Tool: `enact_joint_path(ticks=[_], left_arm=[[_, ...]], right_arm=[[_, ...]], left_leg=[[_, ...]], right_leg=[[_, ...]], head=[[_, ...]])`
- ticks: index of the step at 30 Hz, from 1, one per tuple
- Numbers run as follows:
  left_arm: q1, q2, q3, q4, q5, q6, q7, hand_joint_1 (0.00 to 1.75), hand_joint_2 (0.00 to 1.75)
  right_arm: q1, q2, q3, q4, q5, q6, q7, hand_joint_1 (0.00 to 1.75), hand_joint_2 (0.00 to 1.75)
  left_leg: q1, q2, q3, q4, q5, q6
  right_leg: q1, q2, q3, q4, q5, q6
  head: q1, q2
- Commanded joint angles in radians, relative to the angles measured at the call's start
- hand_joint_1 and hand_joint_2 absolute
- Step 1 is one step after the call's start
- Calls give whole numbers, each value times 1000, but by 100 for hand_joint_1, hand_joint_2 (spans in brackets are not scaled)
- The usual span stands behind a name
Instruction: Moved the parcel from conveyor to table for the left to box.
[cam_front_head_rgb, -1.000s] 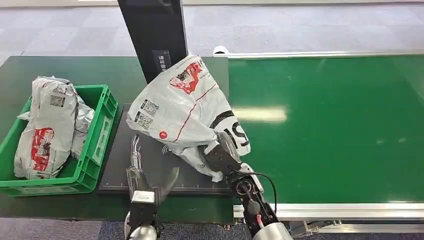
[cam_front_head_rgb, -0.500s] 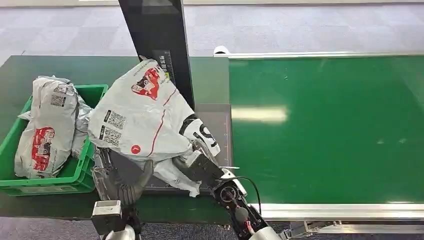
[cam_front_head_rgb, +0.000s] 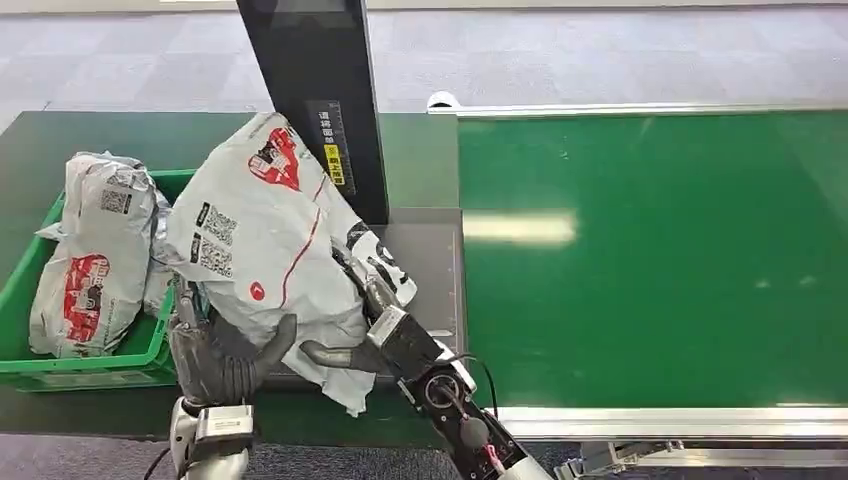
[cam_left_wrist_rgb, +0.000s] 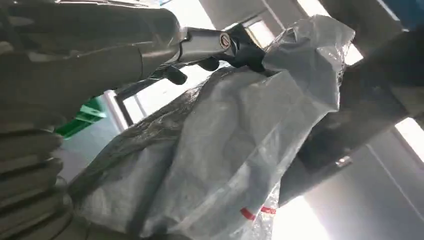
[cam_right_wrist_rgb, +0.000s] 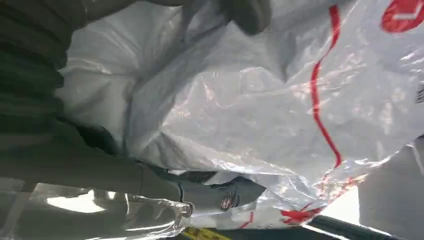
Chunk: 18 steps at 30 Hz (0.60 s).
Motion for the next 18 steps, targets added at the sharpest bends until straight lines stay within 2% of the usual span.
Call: enact_joint_path(ticks=[1, 4, 9, 18], left_arm=[[-199, -63, 231, 196, -97, -113, 5, 0, 175], [-286, -39, 391, 309, -50, -191, 5, 0, 175], [-345, 6, 529, 425, -74, -193, 5, 0, 175], [-344, 22, 566, 448, -81, -190, 7, 0, 175]], right_arm=[[81, -71, -101, -216, 28, 0, -3, 0, 175], [100, -71, -153, -211, 37, 4, -3, 0, 175], [112, -65, -165, -178, 37, 10, -3, 0, 175], [114, -62, -160, -170, 41, 6, -3, 0, 175]], left_leg=[[-1, -4, 0, -1, 2, 1], [-1, -2, 1, -1, 1, 1], [0, 1, 4, -2, 1, 0], [1, 0, 2, -1, 1, 1]], right_leg=[[-1, -5, 2, -1, 1, 1], [-1, -3, 2, -1, 0, 0], [0, 0, 2, -1, 1, -1], [2, -2, 2, -1, 1, 0]], head=[[0, 0], [0, 0], [-1, 0], [0, 0]])
